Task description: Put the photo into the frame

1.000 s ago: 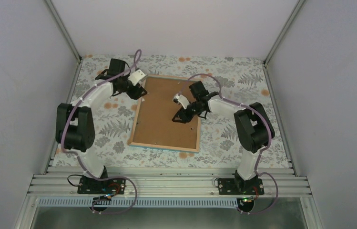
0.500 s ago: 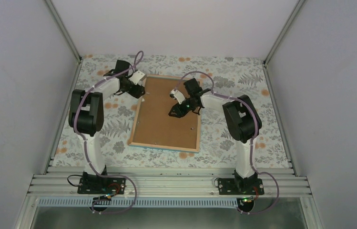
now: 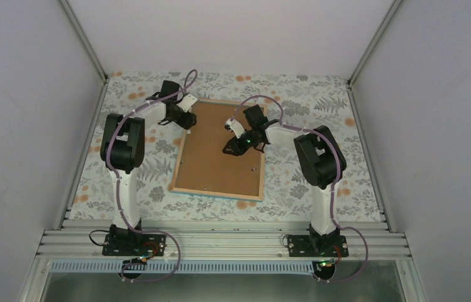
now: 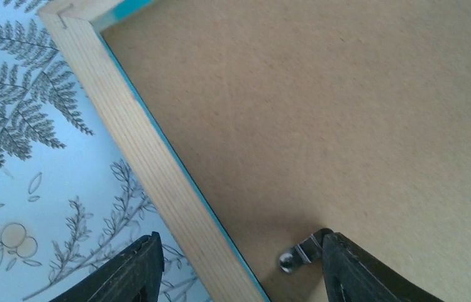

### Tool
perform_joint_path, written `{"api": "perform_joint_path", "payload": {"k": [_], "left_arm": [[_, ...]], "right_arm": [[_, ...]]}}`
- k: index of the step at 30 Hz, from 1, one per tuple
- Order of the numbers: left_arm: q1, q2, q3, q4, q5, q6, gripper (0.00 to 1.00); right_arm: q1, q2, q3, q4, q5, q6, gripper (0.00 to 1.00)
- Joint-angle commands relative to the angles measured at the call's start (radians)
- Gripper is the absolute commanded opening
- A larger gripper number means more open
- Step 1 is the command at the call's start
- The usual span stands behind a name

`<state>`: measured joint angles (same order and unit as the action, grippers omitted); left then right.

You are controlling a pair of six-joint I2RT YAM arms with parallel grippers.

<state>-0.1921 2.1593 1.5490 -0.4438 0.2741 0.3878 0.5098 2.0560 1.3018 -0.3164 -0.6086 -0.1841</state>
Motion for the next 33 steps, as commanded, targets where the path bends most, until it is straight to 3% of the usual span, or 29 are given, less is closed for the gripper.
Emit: {"api": "perform_joint_path", "payload": {"k": [1,11,19,33], "left_arm": [[0.000,0.042,0.042,0.025,-0.056,-0.040,0.61],[-0.001,0.068,0.076,-0.008,-0.114,-0.058,0.33],[0.000,0.038,0.039,-0.024,-0.121,-0.017,0.26],[-0.024,-0.035,-0.081,-0.073,-0.165,0.064,0.27]], "right_arm": [[0.006,0.004,-0.054,-0.030,0.055,-0.012,0.37],[0.006,-0.012,-0.085,-0.030,0.073,-0.025,0.37],[0.006,-0.014,-0.085,-0.032,0.078,-0.028,0.37],[0.009,-0.035,-0.128,-0.043,0.048,-0.032,0.37]]}}
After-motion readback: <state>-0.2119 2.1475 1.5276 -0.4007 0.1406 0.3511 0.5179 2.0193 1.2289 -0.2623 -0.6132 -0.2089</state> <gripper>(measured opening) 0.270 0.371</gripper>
